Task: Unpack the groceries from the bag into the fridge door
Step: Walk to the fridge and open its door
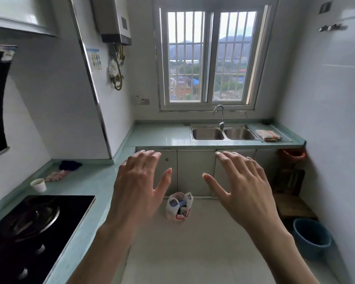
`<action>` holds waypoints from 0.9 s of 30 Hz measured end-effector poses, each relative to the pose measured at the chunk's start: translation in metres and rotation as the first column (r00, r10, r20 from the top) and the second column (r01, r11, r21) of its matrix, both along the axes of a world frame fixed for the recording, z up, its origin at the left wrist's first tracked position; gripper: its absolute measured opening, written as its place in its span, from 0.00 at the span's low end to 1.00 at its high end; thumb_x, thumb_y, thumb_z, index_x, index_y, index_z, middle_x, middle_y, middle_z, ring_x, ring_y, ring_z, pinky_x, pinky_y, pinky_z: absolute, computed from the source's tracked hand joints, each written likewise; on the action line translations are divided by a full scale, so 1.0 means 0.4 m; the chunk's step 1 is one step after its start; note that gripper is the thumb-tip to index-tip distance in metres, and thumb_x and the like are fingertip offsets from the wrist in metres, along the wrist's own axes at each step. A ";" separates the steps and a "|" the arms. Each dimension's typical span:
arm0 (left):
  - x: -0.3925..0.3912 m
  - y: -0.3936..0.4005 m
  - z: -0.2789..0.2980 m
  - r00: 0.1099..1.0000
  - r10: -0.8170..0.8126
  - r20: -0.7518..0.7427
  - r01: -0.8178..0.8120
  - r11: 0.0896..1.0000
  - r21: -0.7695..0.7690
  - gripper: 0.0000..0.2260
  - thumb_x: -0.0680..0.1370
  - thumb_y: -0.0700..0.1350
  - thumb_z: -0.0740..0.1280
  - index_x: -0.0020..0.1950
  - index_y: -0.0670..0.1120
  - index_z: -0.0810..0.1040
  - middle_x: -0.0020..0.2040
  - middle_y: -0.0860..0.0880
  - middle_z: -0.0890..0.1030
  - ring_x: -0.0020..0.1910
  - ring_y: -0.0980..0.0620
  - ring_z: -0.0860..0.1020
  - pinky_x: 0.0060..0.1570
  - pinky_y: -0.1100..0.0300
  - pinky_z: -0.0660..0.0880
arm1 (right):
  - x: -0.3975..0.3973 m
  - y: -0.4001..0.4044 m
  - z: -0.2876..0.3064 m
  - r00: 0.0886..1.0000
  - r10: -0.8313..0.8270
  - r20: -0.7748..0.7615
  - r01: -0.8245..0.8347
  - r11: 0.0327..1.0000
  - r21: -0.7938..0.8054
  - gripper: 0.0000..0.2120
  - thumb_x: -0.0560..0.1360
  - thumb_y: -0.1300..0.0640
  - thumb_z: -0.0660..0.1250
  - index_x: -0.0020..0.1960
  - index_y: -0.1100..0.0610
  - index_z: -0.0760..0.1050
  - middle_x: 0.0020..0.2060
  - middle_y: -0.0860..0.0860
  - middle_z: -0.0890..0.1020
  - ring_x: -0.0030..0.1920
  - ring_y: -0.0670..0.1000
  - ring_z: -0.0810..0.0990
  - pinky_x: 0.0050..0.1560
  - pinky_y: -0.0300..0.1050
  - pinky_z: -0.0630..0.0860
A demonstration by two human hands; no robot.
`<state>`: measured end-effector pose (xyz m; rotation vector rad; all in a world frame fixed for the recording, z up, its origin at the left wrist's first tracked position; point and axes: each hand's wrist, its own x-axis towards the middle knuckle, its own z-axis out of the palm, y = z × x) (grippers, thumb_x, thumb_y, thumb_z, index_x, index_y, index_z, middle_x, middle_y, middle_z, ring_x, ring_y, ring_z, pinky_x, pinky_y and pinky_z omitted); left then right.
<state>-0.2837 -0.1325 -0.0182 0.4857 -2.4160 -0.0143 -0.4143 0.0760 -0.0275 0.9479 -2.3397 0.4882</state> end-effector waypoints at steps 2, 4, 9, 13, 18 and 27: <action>-0.059 -0.049 -0.003 1.000 -0.011 0.000 0.011 1.000 0.009 0.26 0.82 0.62 0.55 0.72 0.47 0.75 0.70 0.48 0.79 0.71 0.46 0.74 0.71 0.48 0.71 | -0.055 -0.050 -0.004 1.000 -0.015 0.005 0.015 1.000 -0.005 0.32 0.81 0.32 0.56 0.75 0.52 0.72 0.70 0.51 0.78 0.72 0.55 0.75 0.75 0.56 0.67; -0.119 -0.104 -0.005 1.000 -0.027 0.000 0.027 1.000 0.012 0.26 0.82 0.63 0.54 0.72 0.48 0.75 0.70 0.48 0.78 0.72 0.46 0.74 0.71 0.48 0.71 | -0.107 -0.101 -0.003 0.999 -0.032 0.005 0.033 0.999 -0.013 0.32 0.81 0.32 0.57 0.75 0.52 0.73 0.70 0.51 0.78 0.71 0.55 0.75 0.75 0.54 0.66; -0.280 -0.242 0.012 0.996 -0.084 0.003 0.084 0.996 0.023 0.28 0.82 0.64 0.53 0.72 0.47 0.75 0.69 0.47 0.79 0.70 0.46 0.75 0.69 0.46 0.73 | -0.237 -0.225 0.019 0.997 -0.081 0.009 0.081 0.997 -0.001 0.33 0.81 0.30 0.54 0.76 0.51 0.71 0.71 0.50 0.77 0.72 0.54 0.74 0.75 0.53 0.66; -0.401 -0.345 0.022 0.991 -0.131 0.001 0.131 0.991 0.023 0.29 0.81 0.65 0.52 0.72 0.47 0.75 0.70 0.46 0.79 0.70 0.45 0.76 0.68 0.45 0.75 | -0.337 -0.320 0.028 0.992 -0.123 0.005 0.123 0.992 -0.003 0.33 0.81 0.30 0.54 0.77 0.51 0.69 0.72 0.51 0.76 0.72 0.54 0.74 0.75 0.53 0.67; -0.538 -0.436 0.020 0.981 -0.193 -0.001 0.193 0.981 0.007 0.28 0.81 0.63 0.54 0.70 0.46 0.76 0.68 0.45 0.80 0.67 0.44 0.78 0.65 0.47 0.76 | -0.447 -0.397 0.028 0.979 -0.204 0.018 0.204 0.979 0.001 0.35 0.81 0.30 0.54 0.79 0.51 0.66 0.73 0.51 0.74 0.74 0.54 0.72 0.76 0.55 0.67; -0.802 -0.456 -0.004 0.940 -0.340 -0.030 0.341 0.939 0.054 0.25 0.82 0.61 0.60 0.69 0.45 0.78 0.66 0.44 0.81 0.65 0.43 0.80 0.62 0.47 0.77 | -0.619 -0.362 0.012 0.932 -0.363 0.016 0.362 0.932 0.023 0.36 0.82 0.31 0.51 0.78 0.56 0.68 0.73 0.54 0.75 0.73 0.55 0.72 0.76 0.58 0.68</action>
